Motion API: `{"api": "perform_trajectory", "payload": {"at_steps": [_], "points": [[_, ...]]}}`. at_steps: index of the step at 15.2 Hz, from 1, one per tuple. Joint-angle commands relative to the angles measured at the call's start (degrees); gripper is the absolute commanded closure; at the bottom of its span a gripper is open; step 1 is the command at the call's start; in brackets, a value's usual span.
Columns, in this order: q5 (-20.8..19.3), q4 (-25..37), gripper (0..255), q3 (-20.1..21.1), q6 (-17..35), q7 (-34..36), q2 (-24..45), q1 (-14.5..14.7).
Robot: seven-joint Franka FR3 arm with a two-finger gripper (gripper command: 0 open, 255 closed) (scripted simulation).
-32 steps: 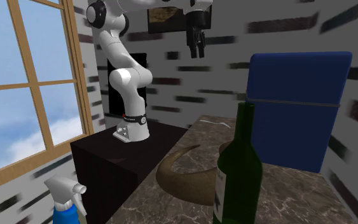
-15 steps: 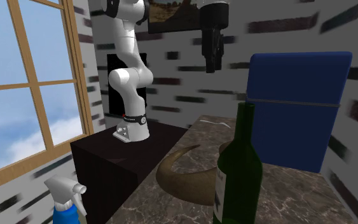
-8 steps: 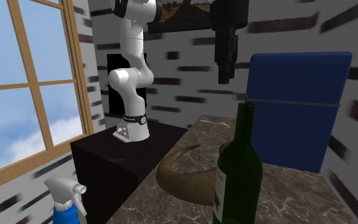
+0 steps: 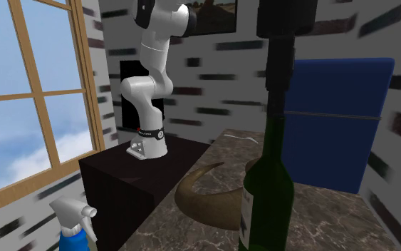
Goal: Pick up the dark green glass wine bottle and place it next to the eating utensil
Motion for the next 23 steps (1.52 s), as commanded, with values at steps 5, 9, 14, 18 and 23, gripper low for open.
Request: {"api": "perform_trajectory", "payload": {"at_steps": [5,9,14,18,23], "points": [[0.4,-1.8,0,0.1,3.1,-0.7,1.5,-0.2],[0.5,-3.7,0,0.2,5.0,-0.8,1.5,0.0],[0.5,-3.7,0,0.2,5.0,-0.8,1.5,0.0],[0.5,-3.7,255,0.2,5.0,-0.8,1.5,0.0],[0.5,-3.7,255,0.2,5.0,-0.8,1.5,0.0]]}}
